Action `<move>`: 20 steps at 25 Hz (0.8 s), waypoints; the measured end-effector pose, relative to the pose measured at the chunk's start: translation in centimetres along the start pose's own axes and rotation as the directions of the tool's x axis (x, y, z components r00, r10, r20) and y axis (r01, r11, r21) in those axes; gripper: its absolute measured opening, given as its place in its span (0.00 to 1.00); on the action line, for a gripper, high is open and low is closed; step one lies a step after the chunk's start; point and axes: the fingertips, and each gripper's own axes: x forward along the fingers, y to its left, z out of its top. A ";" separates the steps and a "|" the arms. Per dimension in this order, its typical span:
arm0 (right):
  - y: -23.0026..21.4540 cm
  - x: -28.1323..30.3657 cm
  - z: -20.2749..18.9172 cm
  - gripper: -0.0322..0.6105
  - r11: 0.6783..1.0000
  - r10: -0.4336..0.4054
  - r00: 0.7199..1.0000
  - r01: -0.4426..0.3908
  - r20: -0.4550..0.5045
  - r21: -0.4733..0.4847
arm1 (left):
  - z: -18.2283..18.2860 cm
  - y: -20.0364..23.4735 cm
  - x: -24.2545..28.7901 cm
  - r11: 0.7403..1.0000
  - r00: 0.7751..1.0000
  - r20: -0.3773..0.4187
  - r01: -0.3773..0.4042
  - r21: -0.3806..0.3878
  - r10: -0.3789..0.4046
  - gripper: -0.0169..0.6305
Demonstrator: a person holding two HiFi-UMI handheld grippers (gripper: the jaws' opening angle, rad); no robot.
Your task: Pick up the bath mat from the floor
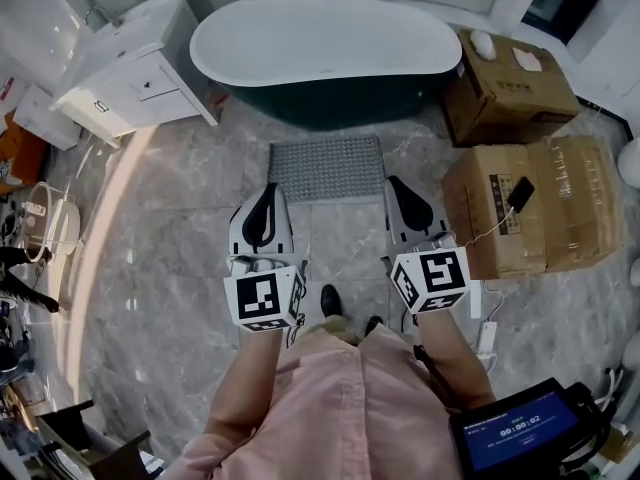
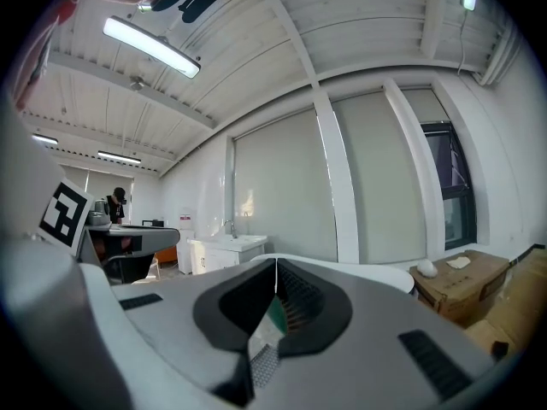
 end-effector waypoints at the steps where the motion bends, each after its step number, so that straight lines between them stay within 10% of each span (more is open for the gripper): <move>1: 0.2 0.5 0.4 0.08 1.000 -0.001 1.000 0.001 0.008 -0.006 | 0.3 0.6 0.3 1.000 1.000 0.011 -0.001 0.002 0.001 0.06; 20: -0.4 6.6 2.5 0.08 0.993 -0.108 0.993 0.110 0.046 -0.042 | -0.7 7.0 5.3 0.999 0.999 0.025 0.040 -0.021 -0.039 0.06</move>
